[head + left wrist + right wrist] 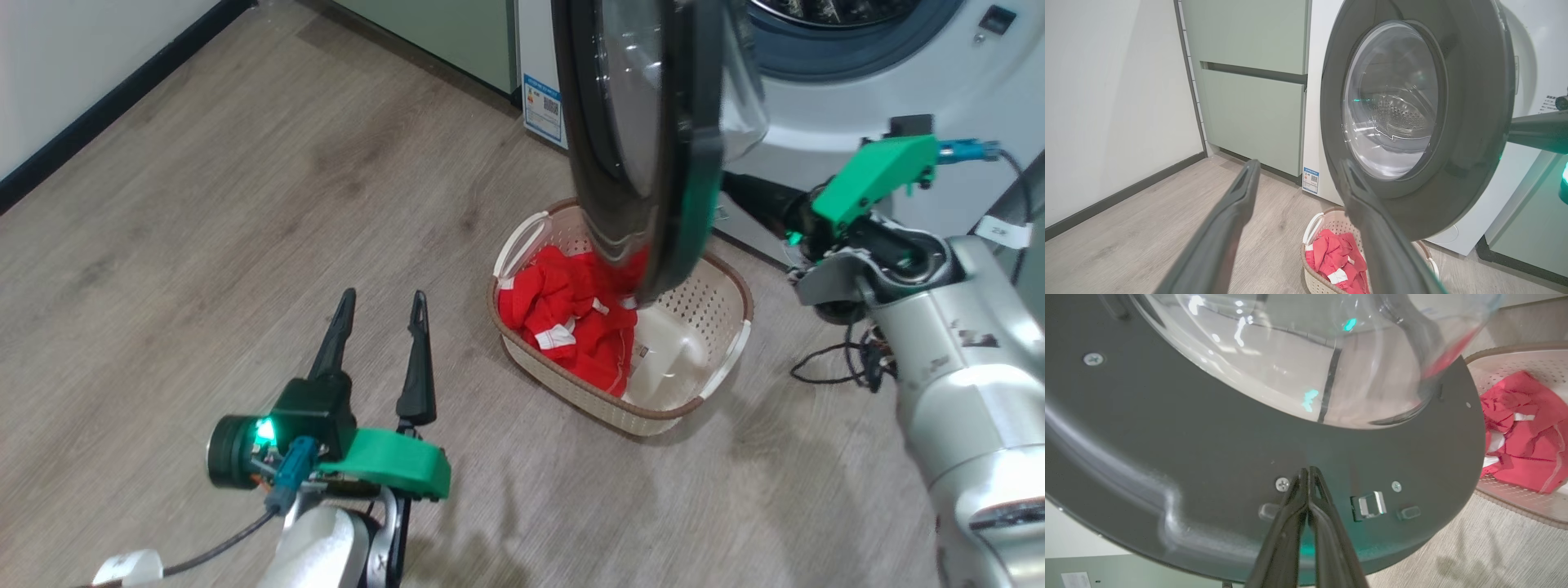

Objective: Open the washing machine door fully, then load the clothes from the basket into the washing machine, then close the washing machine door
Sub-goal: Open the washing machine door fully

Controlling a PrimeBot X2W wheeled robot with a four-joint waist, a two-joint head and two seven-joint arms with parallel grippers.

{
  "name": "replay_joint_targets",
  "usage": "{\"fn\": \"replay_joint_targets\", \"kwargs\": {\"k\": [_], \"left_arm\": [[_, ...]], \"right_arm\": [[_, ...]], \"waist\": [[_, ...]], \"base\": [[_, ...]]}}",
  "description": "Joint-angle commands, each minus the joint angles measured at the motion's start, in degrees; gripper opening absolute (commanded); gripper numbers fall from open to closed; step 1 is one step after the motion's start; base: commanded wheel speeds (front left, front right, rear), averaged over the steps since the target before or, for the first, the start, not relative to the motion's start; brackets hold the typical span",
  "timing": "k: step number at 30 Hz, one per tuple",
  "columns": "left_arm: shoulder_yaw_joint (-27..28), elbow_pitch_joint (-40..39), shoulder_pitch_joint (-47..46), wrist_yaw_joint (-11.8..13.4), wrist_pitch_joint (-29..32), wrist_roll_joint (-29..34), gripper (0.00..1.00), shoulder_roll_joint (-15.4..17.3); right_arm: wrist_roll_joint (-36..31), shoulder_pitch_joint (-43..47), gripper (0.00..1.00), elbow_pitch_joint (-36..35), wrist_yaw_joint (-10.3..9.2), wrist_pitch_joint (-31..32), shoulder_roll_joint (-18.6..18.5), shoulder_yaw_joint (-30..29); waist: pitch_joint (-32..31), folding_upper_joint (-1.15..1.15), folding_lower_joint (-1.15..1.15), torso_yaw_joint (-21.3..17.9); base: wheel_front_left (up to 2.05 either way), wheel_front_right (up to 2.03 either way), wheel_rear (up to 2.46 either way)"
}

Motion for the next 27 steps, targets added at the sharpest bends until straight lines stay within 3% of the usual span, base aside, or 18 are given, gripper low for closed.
{"fn": "replay_joint_targets", "kwargs": {"k": [1, 13, 27], "left_arm": [[2.3, -2.2, -0.7, 0.1, -0.5, 0.6, 1.00, 0.4], [4.4, -2.1, 0.2, -0.8, -0.5, -0.8, 1.00, 0.4], [4.7, -2.3, 0.4, -0.3, -0.5, -0.9, 1.00, 0.4]], "right_arm": [[0.9, -0.2, 0.00, -2.8, 0.05, 0.6, 1.8, 1.4], [2.5, 1.3, 0.00, -2.9, 0.05, 0.7, 4.7, 5.8], [7.8, 0.7, 0.00, -3.3, 0.05, -1.0, 5.2, 10.6]], "waist": [[-0.2, 0.00, 0.00, 0.0], [-0.3, 0.00, 0.00, 0.3], [-0.1, 0.00, 0.00, 0.4]], "base": [[0.00, 0.00, 0.00], [0.00, 0.00, 0.00], [0.00, 0.00, 0.00]]}}
